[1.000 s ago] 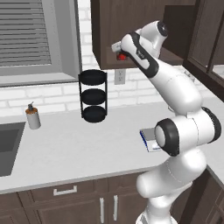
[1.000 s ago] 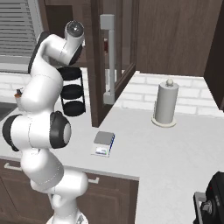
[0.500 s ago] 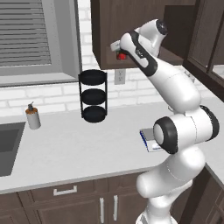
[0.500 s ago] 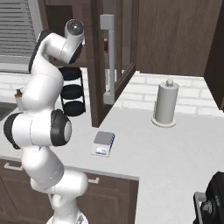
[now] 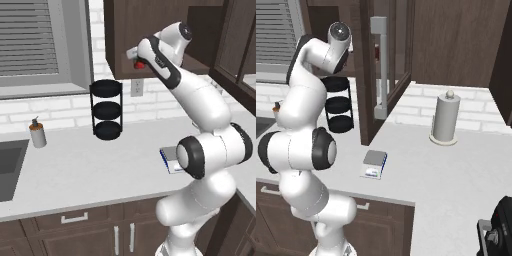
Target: Pick the canned food and place it on the digital scale for weighing, and close the cabinet.
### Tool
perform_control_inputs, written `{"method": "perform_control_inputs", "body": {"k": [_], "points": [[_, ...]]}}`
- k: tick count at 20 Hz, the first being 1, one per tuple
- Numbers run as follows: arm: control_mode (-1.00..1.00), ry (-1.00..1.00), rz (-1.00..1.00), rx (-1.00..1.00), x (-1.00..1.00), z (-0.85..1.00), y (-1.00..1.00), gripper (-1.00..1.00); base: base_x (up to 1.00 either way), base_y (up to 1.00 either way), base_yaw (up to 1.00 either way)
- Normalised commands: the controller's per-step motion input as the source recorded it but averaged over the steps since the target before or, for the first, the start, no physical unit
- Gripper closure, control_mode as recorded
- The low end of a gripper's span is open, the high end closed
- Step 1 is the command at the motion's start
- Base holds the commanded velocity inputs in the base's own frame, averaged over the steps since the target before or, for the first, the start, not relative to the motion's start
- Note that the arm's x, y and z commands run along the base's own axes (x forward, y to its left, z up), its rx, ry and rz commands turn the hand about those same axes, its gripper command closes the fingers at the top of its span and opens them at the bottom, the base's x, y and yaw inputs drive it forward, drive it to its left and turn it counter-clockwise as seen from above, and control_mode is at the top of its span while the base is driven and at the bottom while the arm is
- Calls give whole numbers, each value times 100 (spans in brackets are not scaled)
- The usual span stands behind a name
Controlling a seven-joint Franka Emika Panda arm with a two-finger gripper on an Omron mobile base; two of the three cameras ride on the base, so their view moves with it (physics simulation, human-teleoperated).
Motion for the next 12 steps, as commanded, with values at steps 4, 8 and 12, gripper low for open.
{"method": "perform_control_inputs", "body": {"k": [4, 8, 12], "points": [[-100, -12, 0, 0, -73, -2, 0, 100, 0, 0, 0], [-100, -13, 0, 0, -100, 0, 2, 100, 0, 0, 0], [-100, -4, -4, 0, -100, 0, 5, 100, 0, 0, 0]]}}
